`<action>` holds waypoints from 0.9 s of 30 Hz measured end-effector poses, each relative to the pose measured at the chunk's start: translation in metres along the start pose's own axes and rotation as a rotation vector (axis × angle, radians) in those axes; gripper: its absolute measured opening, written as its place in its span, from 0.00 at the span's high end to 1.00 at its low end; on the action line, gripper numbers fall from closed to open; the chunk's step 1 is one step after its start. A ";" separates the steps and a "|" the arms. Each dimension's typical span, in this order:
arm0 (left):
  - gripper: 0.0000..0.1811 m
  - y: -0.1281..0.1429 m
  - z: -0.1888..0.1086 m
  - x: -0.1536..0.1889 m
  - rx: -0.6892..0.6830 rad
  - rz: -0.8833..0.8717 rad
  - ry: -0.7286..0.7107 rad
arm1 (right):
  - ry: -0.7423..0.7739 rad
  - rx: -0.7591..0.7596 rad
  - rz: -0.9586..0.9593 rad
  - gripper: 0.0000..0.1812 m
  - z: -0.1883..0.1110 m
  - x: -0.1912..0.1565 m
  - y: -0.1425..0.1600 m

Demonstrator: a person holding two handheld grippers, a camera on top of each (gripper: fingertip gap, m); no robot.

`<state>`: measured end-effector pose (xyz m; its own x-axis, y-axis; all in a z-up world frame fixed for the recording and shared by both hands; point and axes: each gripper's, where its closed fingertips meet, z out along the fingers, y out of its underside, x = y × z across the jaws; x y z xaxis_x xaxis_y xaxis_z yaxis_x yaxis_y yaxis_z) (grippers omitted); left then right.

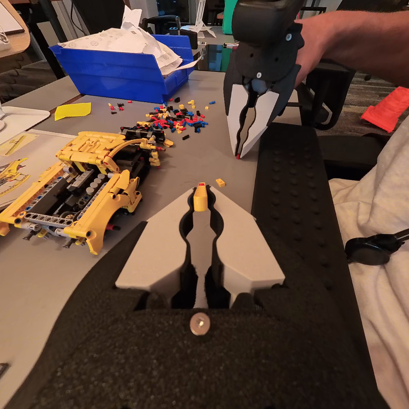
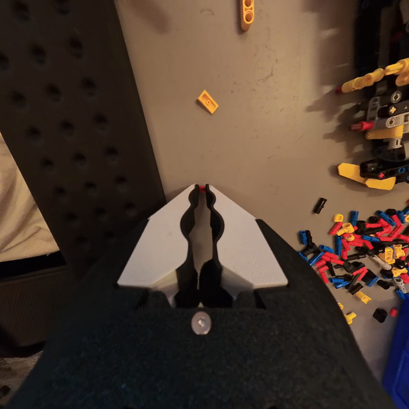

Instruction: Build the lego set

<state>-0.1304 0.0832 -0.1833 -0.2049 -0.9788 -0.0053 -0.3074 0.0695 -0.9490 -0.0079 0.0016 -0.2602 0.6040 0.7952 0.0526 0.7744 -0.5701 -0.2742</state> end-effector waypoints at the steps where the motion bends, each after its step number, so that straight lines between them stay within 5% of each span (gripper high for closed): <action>1: 0.96 0.000 0.000 0.000 -0.001 -0.001 0.000 | 0.005 -0.001 -0.001 0.98 -0.001 0.001 0.000; 7: 0.96 0.003 -0.002 -0.003 -0.008 0.005 -0.014 | 0.072 0.141 0.032 0.98 -0.022 0.012 -0.032; 17: 0.96 -0.002 0.000 -0.005 0.016 0.069 -0.051 | -0.042 0.746 0.155 0.98 -0.049 -0.009 -0.152; 27: 0.96 0.003 0.006 0.003 -0.029 0.163 -0.050 | -0.030 0.695 0.054 0.98 -0.035 -0.007 -0.168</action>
<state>-0.1266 0.0793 -0.1881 -0.2079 -0.9624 -0.1748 -0.3007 0.2330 -0.9248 -0.1358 0.0853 -0.1810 0.6252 0.7804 -0.0026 0.4370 -0.3529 -0.8273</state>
